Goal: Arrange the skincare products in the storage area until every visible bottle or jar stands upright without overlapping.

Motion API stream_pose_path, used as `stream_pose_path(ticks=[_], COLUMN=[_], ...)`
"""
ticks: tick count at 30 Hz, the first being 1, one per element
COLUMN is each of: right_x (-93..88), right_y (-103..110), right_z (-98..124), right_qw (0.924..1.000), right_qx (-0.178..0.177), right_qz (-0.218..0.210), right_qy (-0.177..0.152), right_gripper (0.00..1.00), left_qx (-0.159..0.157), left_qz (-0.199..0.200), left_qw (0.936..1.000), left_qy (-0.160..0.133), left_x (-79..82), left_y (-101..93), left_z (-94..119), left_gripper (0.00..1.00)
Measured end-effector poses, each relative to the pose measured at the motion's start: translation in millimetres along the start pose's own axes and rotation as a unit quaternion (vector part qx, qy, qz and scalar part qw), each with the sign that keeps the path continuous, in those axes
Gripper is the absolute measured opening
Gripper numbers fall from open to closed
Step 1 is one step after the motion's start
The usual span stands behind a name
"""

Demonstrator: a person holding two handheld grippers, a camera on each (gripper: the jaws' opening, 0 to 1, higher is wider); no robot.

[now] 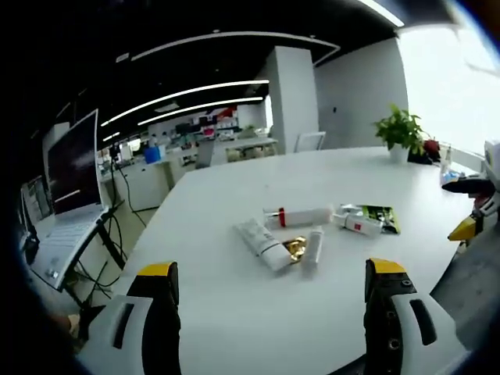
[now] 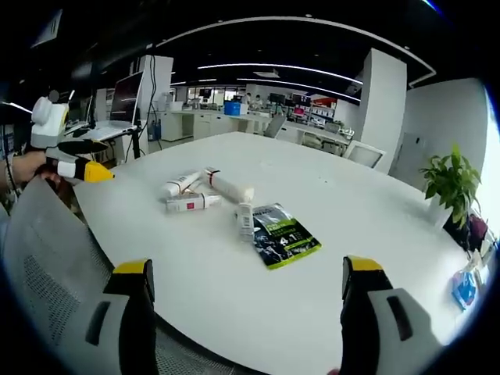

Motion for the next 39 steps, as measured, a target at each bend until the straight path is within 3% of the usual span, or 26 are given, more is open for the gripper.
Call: stream_pose_path(ticks=[39], right_x=[-1.6], right_y=[0.1], right_z=[0.3], right_qw=[0.9998], right_qx=[0.002], right_qz=[0.016], right_qy=[0.010], right_gripper=[1.00], left_qx=[-0.004], left_qz=[-0.019], left_qw=[0.9997], left_qy=[0.012], left_x=[-3.7], left_y=[-2.7], left_z=[-0.4], left_gripper=[0.97])
Point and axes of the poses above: the point that each gripper's makers call its tool centre point, and the gripper's own axes: z roughly backward along the fingers, y roughly to its left, x roughly out of its top, the point moved 2 cm from there along z, roughly backward along the fingers, and after that the axes turned 7 degrees about -z, right-handed, at the moved point
